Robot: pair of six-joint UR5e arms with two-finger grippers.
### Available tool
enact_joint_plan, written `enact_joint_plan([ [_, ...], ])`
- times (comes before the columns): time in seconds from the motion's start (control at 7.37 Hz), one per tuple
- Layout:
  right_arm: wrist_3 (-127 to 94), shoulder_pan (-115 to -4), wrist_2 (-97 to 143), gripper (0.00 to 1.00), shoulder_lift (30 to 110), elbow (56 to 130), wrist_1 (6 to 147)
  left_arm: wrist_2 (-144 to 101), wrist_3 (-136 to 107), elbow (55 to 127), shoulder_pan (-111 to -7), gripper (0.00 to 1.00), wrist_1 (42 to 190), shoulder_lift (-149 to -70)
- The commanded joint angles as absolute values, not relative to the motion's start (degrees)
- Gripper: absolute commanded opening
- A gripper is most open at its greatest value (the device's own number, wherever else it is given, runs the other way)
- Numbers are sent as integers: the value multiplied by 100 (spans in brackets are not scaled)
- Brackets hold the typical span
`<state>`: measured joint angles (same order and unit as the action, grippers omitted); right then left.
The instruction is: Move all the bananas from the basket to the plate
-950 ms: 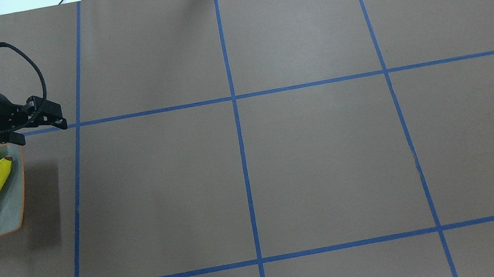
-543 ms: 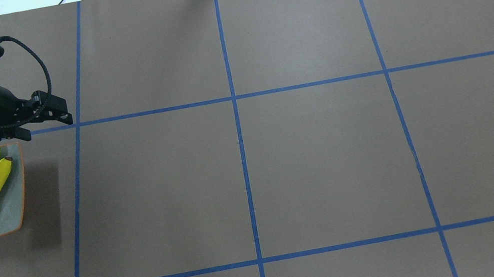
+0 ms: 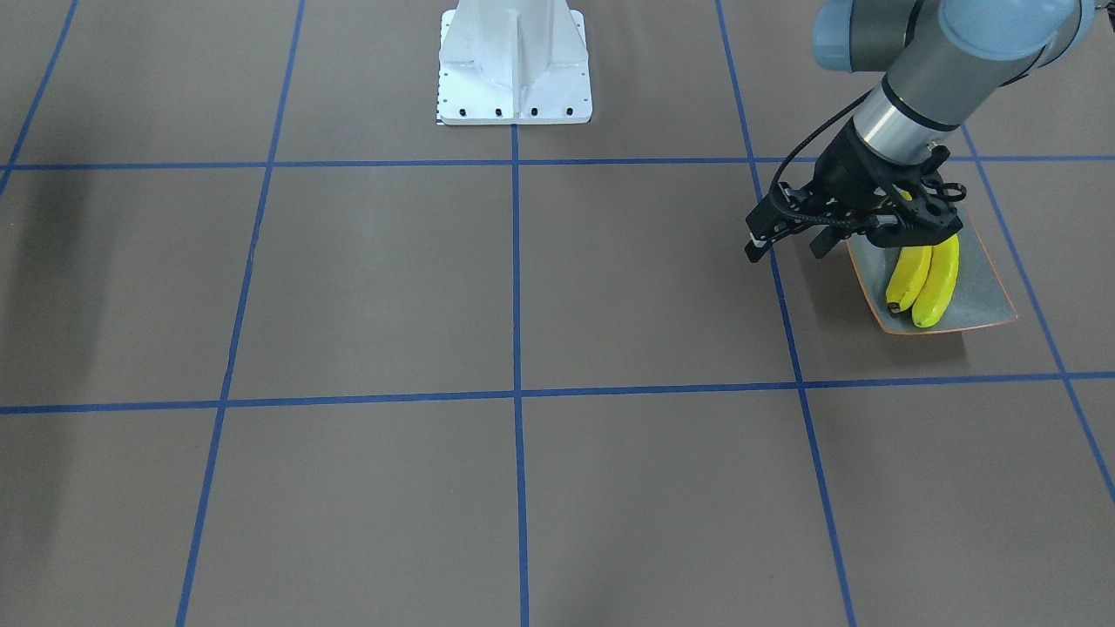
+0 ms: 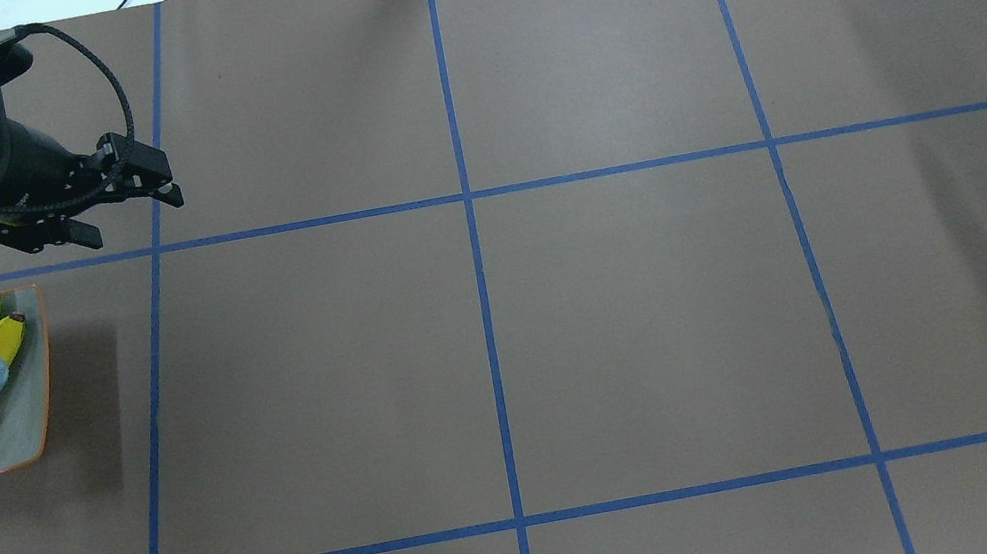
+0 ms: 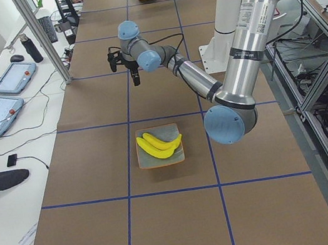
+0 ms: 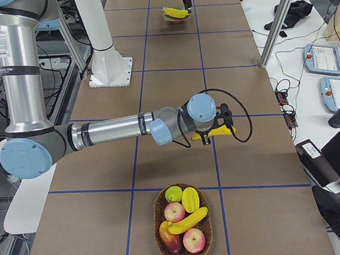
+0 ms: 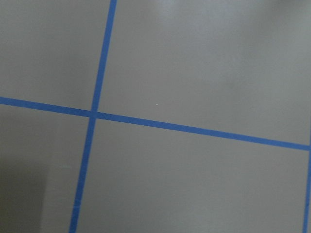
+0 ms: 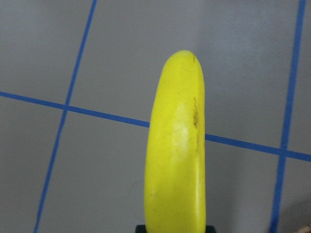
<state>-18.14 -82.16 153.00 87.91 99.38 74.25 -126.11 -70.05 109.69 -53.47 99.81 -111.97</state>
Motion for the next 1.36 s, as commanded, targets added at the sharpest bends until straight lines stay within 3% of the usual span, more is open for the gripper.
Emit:
enact_joint_plan([
  [0.0, -3404, -7351, 15520, 0, 8019, 10264, 7400, -12612, -7783, 10742, -5256, 100, 10037, -11809],
  [0.54, -6312, -6076, 15051, 0, 6516, 10432, 6901, -12560, -10216, 9837, -4782, 100, 12424, -12337],
  [1.22, -8348, -5072, 13844, 0, 6355, 10398, 5100, -12525, -10853, 9335, -4580, 100, 12533, -13269],
])
